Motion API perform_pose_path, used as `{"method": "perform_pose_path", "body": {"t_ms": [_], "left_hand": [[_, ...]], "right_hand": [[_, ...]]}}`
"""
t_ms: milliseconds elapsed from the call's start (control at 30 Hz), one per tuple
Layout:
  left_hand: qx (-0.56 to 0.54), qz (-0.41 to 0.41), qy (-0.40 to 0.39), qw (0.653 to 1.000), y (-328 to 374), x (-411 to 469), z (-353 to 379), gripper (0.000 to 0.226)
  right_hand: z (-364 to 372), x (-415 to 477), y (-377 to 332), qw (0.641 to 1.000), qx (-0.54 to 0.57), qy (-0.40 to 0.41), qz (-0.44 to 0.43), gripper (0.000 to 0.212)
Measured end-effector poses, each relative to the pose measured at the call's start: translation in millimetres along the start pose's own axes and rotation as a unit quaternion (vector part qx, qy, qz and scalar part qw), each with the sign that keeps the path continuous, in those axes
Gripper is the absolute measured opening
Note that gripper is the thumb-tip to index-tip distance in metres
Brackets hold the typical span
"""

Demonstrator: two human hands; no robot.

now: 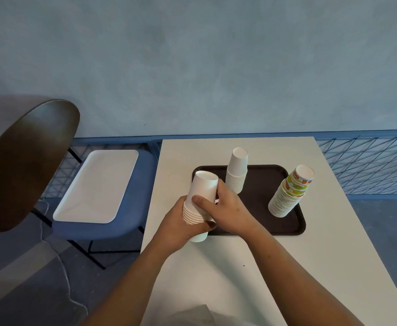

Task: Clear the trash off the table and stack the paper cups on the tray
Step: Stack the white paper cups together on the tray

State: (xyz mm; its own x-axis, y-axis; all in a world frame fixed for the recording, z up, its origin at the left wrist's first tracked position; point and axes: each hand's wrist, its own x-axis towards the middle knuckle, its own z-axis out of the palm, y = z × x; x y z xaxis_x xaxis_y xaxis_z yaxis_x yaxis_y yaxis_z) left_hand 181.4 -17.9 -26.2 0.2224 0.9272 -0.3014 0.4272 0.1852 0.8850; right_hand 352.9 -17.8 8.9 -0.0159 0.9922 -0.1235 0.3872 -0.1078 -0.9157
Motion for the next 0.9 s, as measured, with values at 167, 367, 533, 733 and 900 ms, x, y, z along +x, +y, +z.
{"method": "perform_pose_path", "body": {"t_ms": [167,367,533,733,900], "left_hand": [[-0.023,0.007,-0.007,1.000,3.8,-2.8,-1.3,0.072],[-0.014,0.013,0.006,1.000,3.1,-0.3,0.8,0.069],[-0.028,0.013,-0.001,1.000,5.2,-0.9,0.0,0.069],[-0.027,0.009,-0.007,1.000,7.1,0.8,-0.7,0.067],[-0.012,0.008,0.005,1.000,7.7,0.1,-0.1,0.070]], "right_hand": [[-4.5,-1.1,-2.9,1.000,0.011,0.001,-0.013,0.054],[0.5,-1.6,0.4,0.999,0.004,0.044,-0.025,0.056],[-3.7,-0.1,0.2,0.999,0.016,0.042,-0.022,0.050],[-5.7,2.9,1.8,0.998,0.019,0.050,-0.023,0.049],[-0.9,3.4,4.5,0.996,0.024,0.080,-0.016,0.051]]}}
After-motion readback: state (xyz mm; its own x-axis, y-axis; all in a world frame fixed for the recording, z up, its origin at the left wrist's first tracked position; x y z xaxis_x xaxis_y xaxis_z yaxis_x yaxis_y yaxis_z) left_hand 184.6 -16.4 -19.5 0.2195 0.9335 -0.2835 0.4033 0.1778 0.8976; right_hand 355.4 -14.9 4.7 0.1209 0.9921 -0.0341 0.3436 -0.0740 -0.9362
